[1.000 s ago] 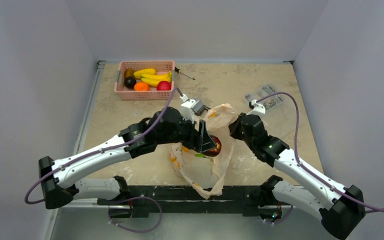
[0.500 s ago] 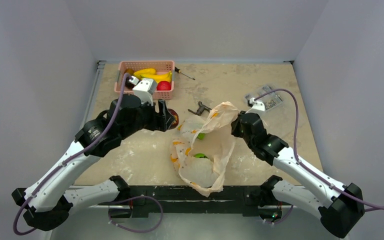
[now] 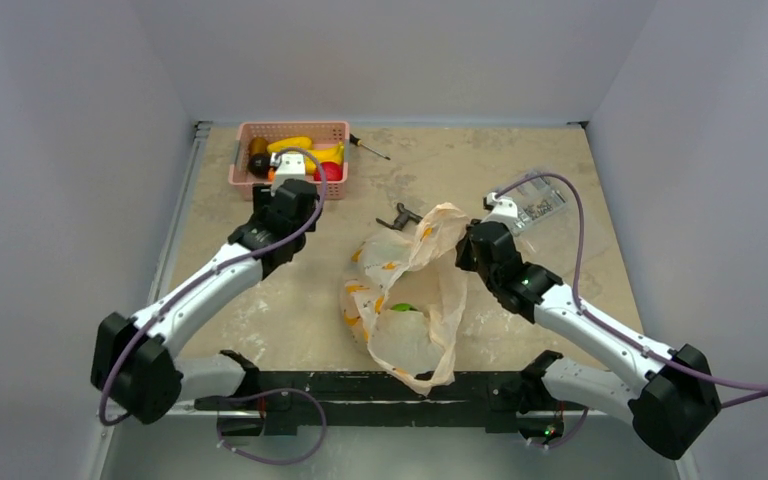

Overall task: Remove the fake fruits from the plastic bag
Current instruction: Place the fake fruit in the bin.

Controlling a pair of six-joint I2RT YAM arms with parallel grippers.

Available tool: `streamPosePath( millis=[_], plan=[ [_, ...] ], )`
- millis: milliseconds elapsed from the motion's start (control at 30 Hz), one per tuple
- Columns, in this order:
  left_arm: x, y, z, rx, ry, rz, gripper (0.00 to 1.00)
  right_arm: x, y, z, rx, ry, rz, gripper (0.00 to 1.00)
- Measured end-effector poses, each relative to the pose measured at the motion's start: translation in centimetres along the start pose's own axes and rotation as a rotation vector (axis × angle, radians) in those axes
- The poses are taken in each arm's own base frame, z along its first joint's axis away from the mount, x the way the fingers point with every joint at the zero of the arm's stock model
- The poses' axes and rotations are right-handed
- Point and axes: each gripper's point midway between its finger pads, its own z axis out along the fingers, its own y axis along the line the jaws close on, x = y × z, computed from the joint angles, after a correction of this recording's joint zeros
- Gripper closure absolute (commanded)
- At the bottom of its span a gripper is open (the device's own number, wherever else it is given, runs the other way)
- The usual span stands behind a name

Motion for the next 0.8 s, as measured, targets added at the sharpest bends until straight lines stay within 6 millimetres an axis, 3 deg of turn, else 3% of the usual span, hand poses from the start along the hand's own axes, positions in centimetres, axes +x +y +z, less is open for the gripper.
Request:
streamPosePath(
  millis=[167, 267, 367, 500, 600, 700, 800],
  plan=[
    [0.3, 0.0, 8.0, -0.086, 0.076, -0.036, 0.81, 0.6, 0.6, 0.7, -0.018, 0.021, -0.007, 1.00],
    [-1.6, -0.5, 12.9, -0.088, 0.086, -0.092, 0.82, 1.0, 0.8, 0.8, -0.028, 0.039, -0.010, 1.00],
    [-4.3, -0.9, 16.6, -0.075, 0.056, -0.135, 0.82, 1.2, 0.9, 0.8, -0.037, 0.047, -0.010, 1.00],
    [-7.9, -2.1, 20.5, -0.037, 0.010, -0.171, 0.81, 1.3, 1.1, 0.8, -0.049, 0.054, -0.008, 1.00],
    [-9.4, -3.2, 22.9, -0.004, -0.004, -0.181, 0.80, 1.4, 1.4, 0.8, -0.058, 0.060, -0.002, 1.00],
    [-9.3, -4.4, 25.1, 0.027, 0.015, -0.181, 0.79, 1.7, 1.3, 1.1, -0.054, 0.070, -0.004, 1.00],
    [-7.9, -5.6, 27.2, 0.053, 0.080, -0.183, 0.79, 2.2, 1.3, 1.4, -0.047, 0.086, -0.008, 1.00]
  ],
)
